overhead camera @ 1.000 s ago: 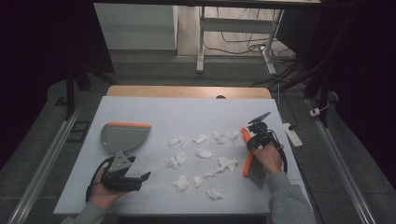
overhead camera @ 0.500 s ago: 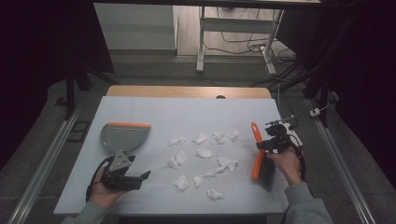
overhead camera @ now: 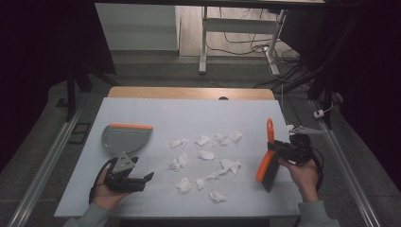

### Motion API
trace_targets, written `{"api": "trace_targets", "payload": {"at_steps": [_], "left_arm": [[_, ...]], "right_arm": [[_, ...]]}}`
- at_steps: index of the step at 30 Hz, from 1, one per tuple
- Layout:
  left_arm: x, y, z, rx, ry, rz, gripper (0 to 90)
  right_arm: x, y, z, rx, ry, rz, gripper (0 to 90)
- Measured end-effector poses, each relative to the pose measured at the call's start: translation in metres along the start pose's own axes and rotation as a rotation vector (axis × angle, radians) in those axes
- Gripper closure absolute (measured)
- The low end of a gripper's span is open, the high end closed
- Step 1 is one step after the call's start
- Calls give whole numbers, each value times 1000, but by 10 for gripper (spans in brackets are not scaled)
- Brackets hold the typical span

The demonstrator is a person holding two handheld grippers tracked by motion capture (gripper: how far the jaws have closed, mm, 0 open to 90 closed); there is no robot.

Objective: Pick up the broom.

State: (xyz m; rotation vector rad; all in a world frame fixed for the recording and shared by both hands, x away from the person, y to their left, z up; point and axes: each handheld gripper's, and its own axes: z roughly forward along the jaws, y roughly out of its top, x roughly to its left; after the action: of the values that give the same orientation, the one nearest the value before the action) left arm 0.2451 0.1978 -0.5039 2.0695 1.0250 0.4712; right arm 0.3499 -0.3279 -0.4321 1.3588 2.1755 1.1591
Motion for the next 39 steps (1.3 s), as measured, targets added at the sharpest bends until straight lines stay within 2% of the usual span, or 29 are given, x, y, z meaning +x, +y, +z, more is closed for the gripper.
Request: {"api": "trace_targets", "payload": {"at_steps": [4, 9, 14, 21, 29, 35, 39], "left_arm": [[-1, 1, 2, -1, 4, 4, 200], [0, 1, 2, -2, 8, -2, 200], [0, 3, 3, -5, 8, -2, 201], [-6, 13, 6, -24, 0, 23, 202], [-18, 30, 15, -47, -21, 61, 204], [-37, 53, 27, -84, -55, 111, 211], [-50, 66, 40, -89, -73, 143, 213]], "right_arm": [[1, 0, -4, -67, 16, -14, 705], [4, 5, -7, -145, 13, -22, 705], [10, 11, -8, -197, 27, -23, 704], [20, 22, -6, -272, 57, -29, 704], [35, 30, 1, -305, 123, -7, 704], [51, 36, 12, -317, 171, -3, 704], [61, 39, 19, -327, 209, 13, 704]]}}
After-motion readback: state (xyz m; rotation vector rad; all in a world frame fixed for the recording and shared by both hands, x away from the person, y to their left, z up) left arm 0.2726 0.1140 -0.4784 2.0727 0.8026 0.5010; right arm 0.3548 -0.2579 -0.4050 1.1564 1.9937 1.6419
